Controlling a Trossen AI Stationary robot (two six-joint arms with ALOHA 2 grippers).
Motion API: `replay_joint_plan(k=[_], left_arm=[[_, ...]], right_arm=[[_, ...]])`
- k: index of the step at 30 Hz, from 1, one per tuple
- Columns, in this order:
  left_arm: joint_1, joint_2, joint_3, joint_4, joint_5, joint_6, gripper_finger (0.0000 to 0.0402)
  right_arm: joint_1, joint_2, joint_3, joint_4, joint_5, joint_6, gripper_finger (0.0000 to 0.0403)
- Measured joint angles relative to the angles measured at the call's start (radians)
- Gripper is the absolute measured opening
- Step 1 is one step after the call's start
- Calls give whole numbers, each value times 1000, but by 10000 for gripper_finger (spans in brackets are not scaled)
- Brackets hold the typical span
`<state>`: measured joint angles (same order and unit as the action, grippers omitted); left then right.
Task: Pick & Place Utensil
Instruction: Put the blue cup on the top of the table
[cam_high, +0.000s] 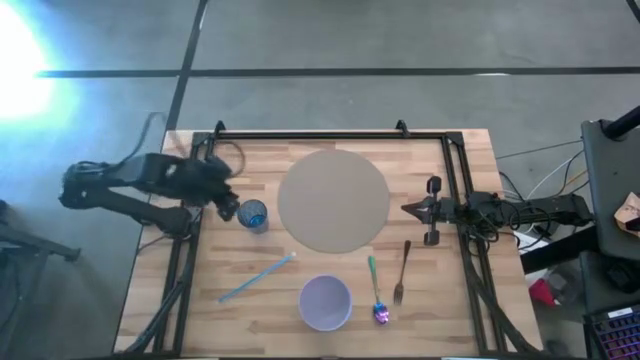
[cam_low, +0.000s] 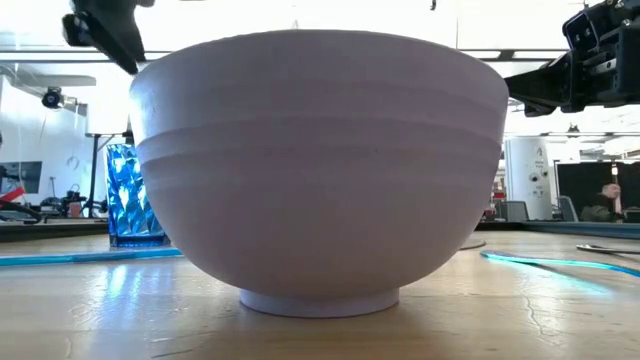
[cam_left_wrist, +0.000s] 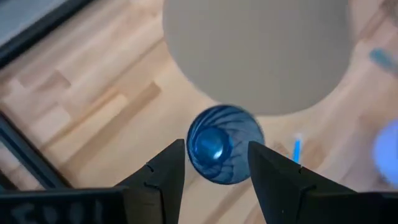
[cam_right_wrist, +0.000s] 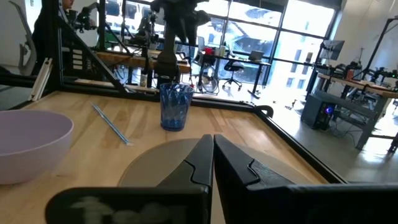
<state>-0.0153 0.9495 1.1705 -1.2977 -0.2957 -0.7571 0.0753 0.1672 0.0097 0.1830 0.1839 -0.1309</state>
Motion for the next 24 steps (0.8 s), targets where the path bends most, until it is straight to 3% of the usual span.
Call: replay_joint_plan(k=[6,13,24], left_arm=[[126,49,0,-4,102,82,167],[237,73,-14,-3,141,192,167],[245,119,-46,7,194,401,167]], right_arm=[[0,0,0,0,0,0,8],[0,0,0,0,0,0,8],[0,0,0,0,0,0,8]])
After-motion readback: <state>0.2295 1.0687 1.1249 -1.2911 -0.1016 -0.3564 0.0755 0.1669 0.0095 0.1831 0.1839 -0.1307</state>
